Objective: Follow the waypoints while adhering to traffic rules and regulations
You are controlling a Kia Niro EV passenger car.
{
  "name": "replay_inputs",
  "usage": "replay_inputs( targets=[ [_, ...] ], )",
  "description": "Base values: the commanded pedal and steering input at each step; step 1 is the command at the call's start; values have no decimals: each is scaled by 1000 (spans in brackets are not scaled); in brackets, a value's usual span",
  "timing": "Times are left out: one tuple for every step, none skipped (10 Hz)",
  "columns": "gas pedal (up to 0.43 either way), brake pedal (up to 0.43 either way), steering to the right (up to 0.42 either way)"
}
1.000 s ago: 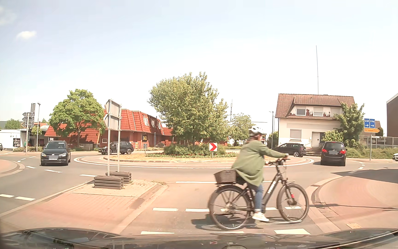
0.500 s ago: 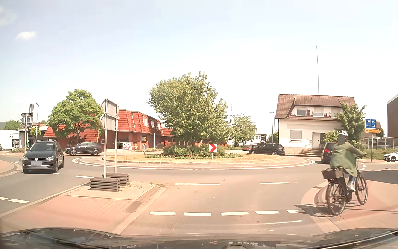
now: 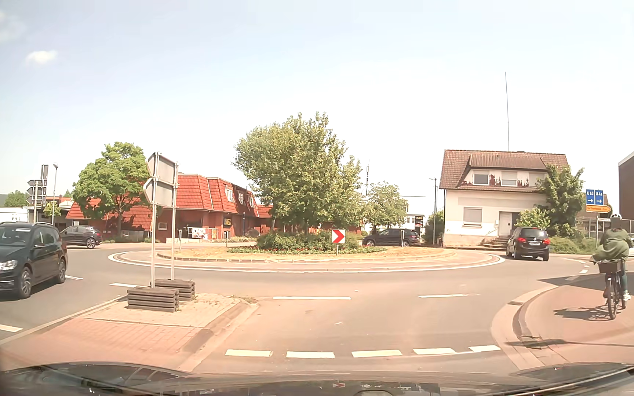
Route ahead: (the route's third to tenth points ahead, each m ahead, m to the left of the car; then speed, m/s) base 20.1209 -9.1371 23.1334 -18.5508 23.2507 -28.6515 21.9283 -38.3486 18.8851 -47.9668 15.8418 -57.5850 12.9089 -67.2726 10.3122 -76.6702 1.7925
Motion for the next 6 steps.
replay_inputs(
  targets=[
    [390, 0, 13],
    [398, 0, 13],
    [398, 0, 14],
    [398, 0, 15],
    [398, 0, 19],
    [398, 0, 25]
  ],
)
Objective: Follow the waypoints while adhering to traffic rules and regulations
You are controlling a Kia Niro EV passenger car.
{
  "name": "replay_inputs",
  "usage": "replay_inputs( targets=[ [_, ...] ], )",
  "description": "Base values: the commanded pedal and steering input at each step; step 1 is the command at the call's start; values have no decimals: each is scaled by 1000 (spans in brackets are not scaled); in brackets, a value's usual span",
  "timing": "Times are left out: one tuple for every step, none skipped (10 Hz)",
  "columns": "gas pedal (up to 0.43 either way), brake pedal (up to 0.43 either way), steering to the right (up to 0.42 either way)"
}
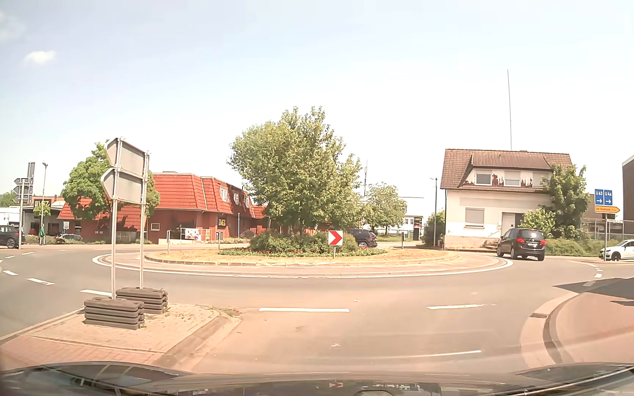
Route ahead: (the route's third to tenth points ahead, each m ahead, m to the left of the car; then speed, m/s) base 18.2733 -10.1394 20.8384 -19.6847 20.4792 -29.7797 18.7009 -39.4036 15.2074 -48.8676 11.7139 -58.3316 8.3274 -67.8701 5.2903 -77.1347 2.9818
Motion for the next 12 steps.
replay_inputs(
  targets=[
    [409, 0, 32],
    [409, 0, 43],
    [421, 0, 56],
    [421, 0, 69],
    [421, 0, 87],
    [421, 0, 109],
    [421, 0, 125],
    [421, 0, 146],
    [421, 0, 167],
    [421, 0, 182],
    [409, 0, 201],
    [409, 0, 212]
  ],
)
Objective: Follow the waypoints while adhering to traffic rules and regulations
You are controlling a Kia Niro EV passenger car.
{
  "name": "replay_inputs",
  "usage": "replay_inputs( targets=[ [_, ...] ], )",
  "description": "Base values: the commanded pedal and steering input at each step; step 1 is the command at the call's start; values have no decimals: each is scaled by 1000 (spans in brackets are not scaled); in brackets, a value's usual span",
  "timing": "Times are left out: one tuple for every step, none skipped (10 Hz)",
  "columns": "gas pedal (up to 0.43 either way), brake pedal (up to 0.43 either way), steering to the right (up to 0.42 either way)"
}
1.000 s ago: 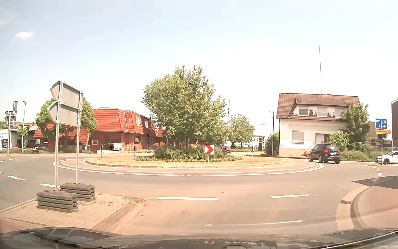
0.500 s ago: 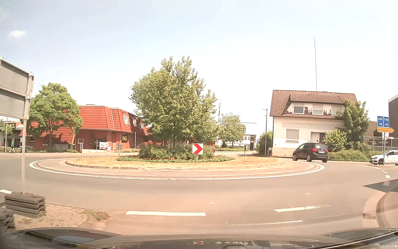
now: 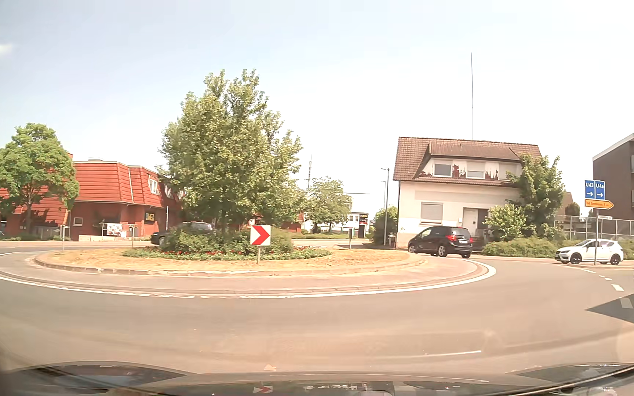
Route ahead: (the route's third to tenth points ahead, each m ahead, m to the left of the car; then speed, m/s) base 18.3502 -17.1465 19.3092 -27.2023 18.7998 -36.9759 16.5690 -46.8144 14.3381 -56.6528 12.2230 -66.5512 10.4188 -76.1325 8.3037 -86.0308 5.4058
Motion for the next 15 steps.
replay_inputs(
  targets=[
    [409, 0, 227],
    [409, 0, 246],
    [378, 0, 260],
    [350, 0, 271],
    [350, 0, 273],
    [350, 0, 276],
    [331, 0, 279],
    [299, 0, 281],
    [299, 0, 281],
    [299, 0, 281],
    [299, 0, 281],
    [299, 0, 281],
    [287, 0, 281],
    [280, 0, 281],
    [268, 0, 281]
  ],
)
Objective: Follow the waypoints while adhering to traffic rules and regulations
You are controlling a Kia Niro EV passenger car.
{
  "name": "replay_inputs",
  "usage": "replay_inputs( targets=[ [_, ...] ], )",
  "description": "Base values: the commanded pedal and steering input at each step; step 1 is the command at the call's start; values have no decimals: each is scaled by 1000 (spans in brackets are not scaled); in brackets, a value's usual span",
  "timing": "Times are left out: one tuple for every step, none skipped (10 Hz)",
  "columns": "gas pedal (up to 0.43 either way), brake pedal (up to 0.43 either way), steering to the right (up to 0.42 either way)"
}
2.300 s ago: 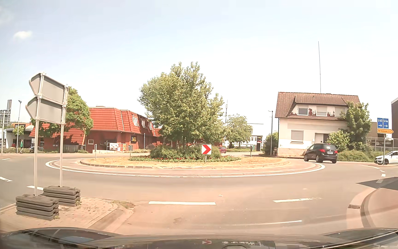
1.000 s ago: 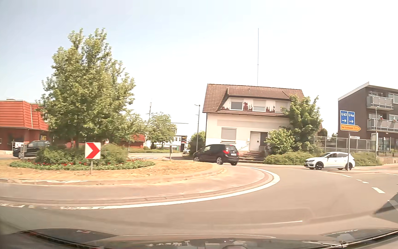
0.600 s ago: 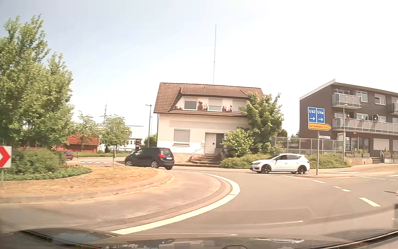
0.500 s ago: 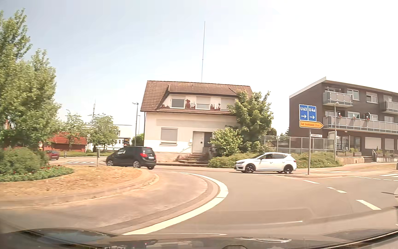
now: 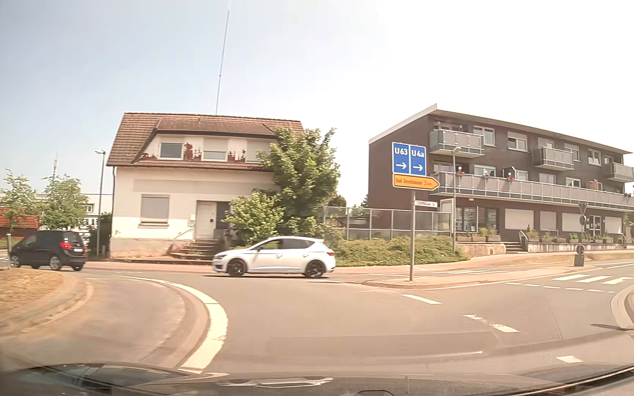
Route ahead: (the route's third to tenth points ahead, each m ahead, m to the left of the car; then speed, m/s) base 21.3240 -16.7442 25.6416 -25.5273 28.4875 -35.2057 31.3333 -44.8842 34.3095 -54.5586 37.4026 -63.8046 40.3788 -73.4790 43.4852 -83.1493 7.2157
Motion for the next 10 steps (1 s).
replay_inputs(
  targets=[
    [268, 0, 281],
    [268, 0, 281],
    [268, 0, 281],
    [268, 0, 279],
    [268, 0, 277],
    [268, 0, 276],
    [268, 0, 275],
    [268, 0, 274],
    [268, 0, 273],
    [268, 0, 273]
  ],
)
